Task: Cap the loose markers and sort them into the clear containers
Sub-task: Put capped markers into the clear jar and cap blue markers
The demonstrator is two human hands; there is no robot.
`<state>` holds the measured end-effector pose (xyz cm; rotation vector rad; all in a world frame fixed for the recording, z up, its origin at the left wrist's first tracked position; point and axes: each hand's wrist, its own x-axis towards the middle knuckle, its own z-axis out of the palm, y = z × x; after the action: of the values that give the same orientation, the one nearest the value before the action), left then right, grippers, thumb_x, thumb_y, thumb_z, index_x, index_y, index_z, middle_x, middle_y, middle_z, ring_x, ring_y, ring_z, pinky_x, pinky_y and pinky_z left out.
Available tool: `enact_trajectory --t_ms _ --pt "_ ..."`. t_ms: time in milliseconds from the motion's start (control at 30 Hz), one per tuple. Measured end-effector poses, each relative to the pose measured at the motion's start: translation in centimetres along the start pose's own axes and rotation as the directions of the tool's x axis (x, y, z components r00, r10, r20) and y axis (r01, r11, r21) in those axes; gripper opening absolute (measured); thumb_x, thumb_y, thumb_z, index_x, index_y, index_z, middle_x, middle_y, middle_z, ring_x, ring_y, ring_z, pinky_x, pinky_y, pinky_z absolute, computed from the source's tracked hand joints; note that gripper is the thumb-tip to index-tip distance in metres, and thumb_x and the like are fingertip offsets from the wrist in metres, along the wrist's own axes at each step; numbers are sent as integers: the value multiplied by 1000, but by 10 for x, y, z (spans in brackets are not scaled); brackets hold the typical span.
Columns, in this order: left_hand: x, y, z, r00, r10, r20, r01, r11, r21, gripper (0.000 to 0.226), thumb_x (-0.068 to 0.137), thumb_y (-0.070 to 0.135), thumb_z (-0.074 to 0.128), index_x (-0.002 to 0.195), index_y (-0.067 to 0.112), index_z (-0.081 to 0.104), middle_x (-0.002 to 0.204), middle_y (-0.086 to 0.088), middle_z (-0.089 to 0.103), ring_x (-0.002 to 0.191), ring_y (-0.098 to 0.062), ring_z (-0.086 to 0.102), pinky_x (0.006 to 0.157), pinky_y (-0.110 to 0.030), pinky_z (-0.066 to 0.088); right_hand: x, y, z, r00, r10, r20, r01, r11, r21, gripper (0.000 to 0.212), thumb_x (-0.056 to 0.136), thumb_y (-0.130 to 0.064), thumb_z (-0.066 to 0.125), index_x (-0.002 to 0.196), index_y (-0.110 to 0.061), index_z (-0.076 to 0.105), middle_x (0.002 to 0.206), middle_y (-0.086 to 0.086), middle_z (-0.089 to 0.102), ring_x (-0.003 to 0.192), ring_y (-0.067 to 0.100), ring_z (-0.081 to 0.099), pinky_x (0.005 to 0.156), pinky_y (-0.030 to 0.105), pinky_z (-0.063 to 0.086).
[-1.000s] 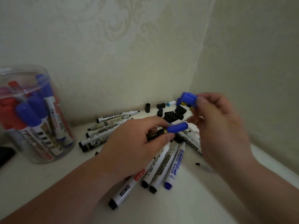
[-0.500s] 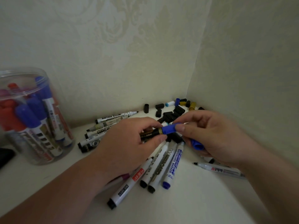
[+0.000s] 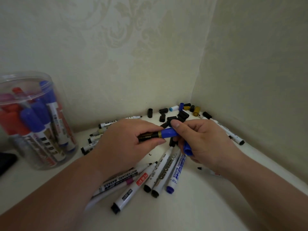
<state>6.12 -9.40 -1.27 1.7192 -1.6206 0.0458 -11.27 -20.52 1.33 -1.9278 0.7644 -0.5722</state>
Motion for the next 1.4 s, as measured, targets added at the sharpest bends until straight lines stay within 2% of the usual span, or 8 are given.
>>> enact_trajectory --t_ms 200,400,533,667,867,1067,1233,1400 --pt "5 0 -1 999 -44 -22 41 994 -97 21 87 40 74 108 37 75 86 18 72 83 -4 67 72 -37 55 2 7 6 998 -59 -19 61 982 181 33 82 -48 63 93 -20 75 60 0 63 44 4 45 45 15 35" --pt "4 -5 -6 979 -189 -80 164 955 -248 27 98 46 56 114 32 73 92 15 74 86 -3 67 71 -19 51 3 0 15 985 -79 -155 115 964 241 12 96 -28 61 97 -24 72 65 -1 65 52 10 49 48 21 39" --pt "8 -23 -10 903 -347 -252 306 933 -187 26 103 33 51 99 25 75 78 4 70 70 -11 61 64 -34 51 18 -27 12 956 -113 -271 189 943 273 12 95 -28 63 91 -22 73 67 -4 66 49 7 45 50 26 36" --pt "8 -33 -11 847 -464 -260 423 884 -197 24 99 31 57 78 23 66 61 6 58 58 -13 55 56 -31 46 29 -89 26 913 -275 -302 355 900 253 14 94 -27 66 84 -19 71 64 -4 62 46 6 44 44 19 37" --pt "7 -35 -14 889 -383 -250 387 921 -37 31 102 39 48 92 20 70 84 4 68 78 -13 62 76 -40 54 38 -182 71 843 -493 -216 537 797 275 21 95 -29 66 90 -10 74 62 -7 64 45 0 49 47 15 38" --pt "8 -32 -18 893 -407 -194 419 907 26 29 101 38 46 90 24 70 82 7 67 74 -10 59 73 -35 54 66 -212 114 827 -538 -159 550 834 36 22 93 -33 68 90 -12 74 73 1 73 54 3 60 53 22 53" --pt "8 -29 -17 903 -382 -196 396 918 36 36 99 30 47 63 26 46 64 7 51 62 -10 47 60 -30 37 82 -208 132 888 -408 210 459 809 -367 26 90 -41 69 89 -16 77 79 1 74 61 6 63 52 16 51" --pt "6 -34 -15 910 -351 -221 366 930 31 22 100 36 52 92 27 70 80 11 66 71 -5 58 66 -27 48 75 -201 105 877 -456 152 479 805 -349 28 89 -45 70 106 -24 74 76 -15 66 61 -2 61 51 12 45"
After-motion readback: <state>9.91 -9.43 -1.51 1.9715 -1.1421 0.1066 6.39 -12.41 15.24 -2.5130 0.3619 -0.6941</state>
